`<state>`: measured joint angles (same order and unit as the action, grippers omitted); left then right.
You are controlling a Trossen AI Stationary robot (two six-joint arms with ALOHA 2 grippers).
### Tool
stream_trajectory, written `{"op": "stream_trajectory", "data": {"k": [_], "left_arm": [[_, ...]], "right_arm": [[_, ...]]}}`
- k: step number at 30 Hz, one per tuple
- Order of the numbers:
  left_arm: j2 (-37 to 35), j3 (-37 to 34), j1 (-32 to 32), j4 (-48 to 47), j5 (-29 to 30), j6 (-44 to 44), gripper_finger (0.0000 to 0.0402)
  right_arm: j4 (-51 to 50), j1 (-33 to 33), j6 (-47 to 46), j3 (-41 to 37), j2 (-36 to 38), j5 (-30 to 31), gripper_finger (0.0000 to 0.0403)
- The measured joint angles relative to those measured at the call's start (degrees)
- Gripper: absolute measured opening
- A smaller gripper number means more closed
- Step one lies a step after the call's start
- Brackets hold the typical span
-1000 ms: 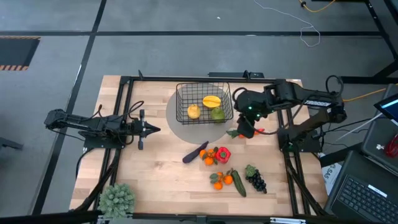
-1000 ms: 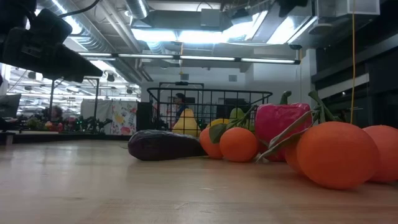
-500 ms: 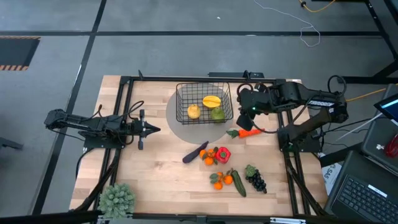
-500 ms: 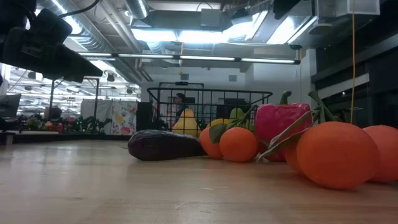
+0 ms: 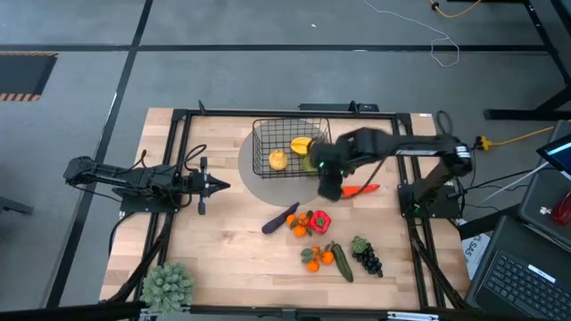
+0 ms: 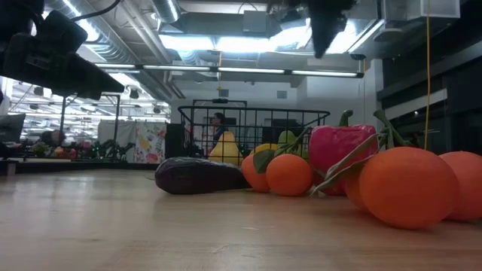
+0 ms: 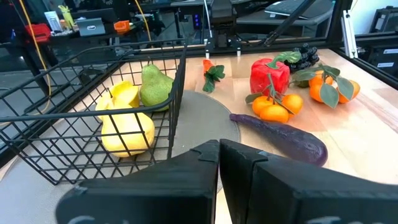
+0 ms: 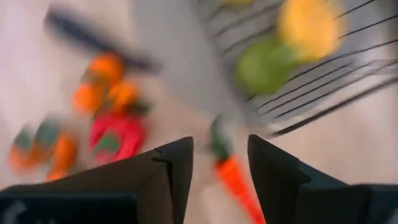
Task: Build produce basket
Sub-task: Put the orange carrot into the black wire basket
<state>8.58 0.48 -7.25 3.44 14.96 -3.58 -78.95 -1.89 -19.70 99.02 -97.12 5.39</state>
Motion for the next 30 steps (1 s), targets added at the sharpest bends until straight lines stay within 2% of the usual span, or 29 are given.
{"op": "stream_trajectory", "data": {"k": [3,6,11,15,21,30], "left_arm": [[0.0,0.0,0.0,0.0,0.0,0.0,0.0004],[0.0,0.0,0.0,0.0,0.0,0.0,0.0004],[0.0,0.0,0.0,0.0,0.0,0.0,0.0004],[0.0,0.0,0.0,0.0,0.0,0.0,0.0004],[0.0,0.0,0.0,0.0,0.0,0.0,0.0004],[0.0,0.0,0.0,0.0,0.0,0.0,0.0004]], "right_arm": [[-5.6,-2.3,1.2,0.0,-3.7,-1.9,0.0141],[-11.3,-4.5,1.4,-0.1,-6.2,1.1,0.0136],[-10.6,-7.2,2.4,-1.7,-6.9,4.1,0.0123],[-10.8,-7.8,2.0,-5.8,-5.3,9.1,0.0118],[-5.3,-6.7,0.5,-16.0,-1.6,11.5,0.0118],[11.5,-6.5,3.5,-27.3,0.6,11.0,0.0118]]}}
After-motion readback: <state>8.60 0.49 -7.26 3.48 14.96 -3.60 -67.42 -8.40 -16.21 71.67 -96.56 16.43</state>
